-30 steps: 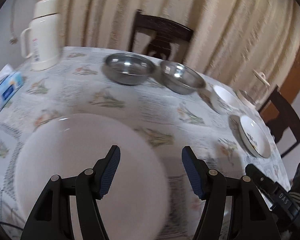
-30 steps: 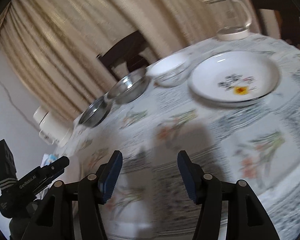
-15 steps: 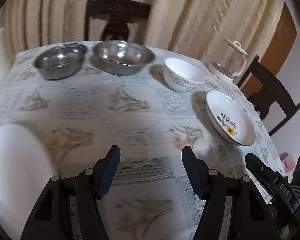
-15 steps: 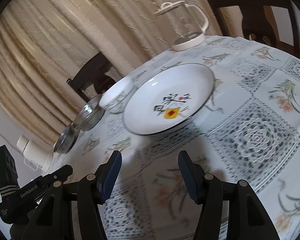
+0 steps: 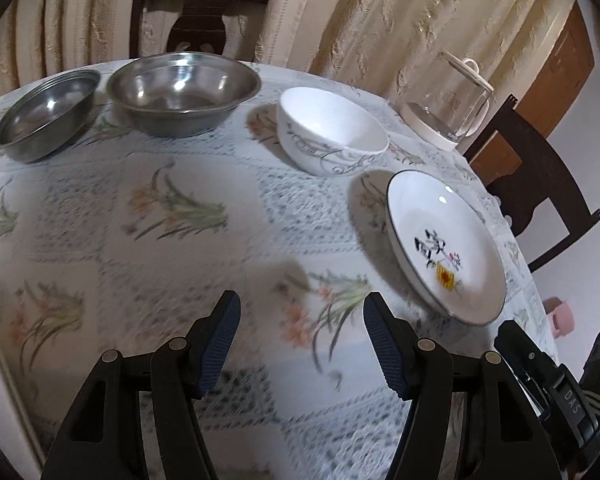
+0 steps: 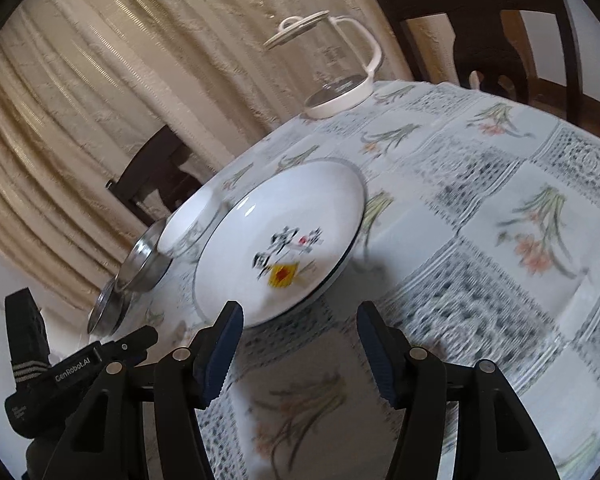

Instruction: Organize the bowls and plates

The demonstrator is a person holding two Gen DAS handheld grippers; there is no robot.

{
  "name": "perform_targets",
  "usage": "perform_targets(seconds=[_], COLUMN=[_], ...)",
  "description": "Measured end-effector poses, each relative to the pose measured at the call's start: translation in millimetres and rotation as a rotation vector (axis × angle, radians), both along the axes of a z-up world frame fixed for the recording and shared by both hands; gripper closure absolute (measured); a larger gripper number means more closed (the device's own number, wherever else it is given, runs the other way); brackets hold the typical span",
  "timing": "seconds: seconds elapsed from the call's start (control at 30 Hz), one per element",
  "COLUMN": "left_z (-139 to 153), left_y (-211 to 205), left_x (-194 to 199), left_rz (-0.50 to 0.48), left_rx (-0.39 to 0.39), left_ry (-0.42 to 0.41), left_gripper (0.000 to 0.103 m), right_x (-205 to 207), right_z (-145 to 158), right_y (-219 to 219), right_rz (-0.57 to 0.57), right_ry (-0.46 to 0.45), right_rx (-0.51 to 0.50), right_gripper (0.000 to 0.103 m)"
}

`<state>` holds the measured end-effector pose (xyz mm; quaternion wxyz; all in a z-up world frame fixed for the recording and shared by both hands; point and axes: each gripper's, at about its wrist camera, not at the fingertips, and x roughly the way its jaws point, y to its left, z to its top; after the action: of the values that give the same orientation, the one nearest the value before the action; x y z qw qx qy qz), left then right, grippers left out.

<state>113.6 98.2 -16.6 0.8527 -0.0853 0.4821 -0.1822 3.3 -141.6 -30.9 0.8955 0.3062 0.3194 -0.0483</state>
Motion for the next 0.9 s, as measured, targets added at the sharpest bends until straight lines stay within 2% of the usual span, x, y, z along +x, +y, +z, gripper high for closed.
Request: perform_targets(seconds=[0.13,0.27,0.4,0.53,0.77,0.9], left_z=[-3.6,-8.0,-11.9,-12.9,-11.2,-14.2], left_y=[-13.4,-24.4,-35.3,-44.8,-68.0,-80.0], left_x=[15.2,28.7,39.8,48.6,61.3,66.8], left_rz=[-0.026,-0.047,-0.056,-0.073,-0.135,-0.173], left_rx=[-0.024,-0.048,-0.082,-0.092,-0.102,-0.113], left_ry=[0.024,0.045,0.064,0.058,0.037,0.043], left_gripper=[0.038,0.038,0.039,0.040,0.051,0.063], right_x=[6.8,19.1,35.9,48.8,59.4,62.1], right_z=[6.0,9.6,6.5,3.5,-1.4,-4.3], right_y=[-13.6,-18.3,-18.4,-21.3,-32.1,-32.3], right_rz=[-0.023,0.013,0.026,0.032,0.012,0.013], right_ry=[0.006,0.034,0.058,0.065,0.064,0.059], right_rx=[0.000,-0.015,-0.067,-0.086,-0.081,-0.080], right_gripper=[0.041,0.041,0.041,0.048,0.058,0.060])
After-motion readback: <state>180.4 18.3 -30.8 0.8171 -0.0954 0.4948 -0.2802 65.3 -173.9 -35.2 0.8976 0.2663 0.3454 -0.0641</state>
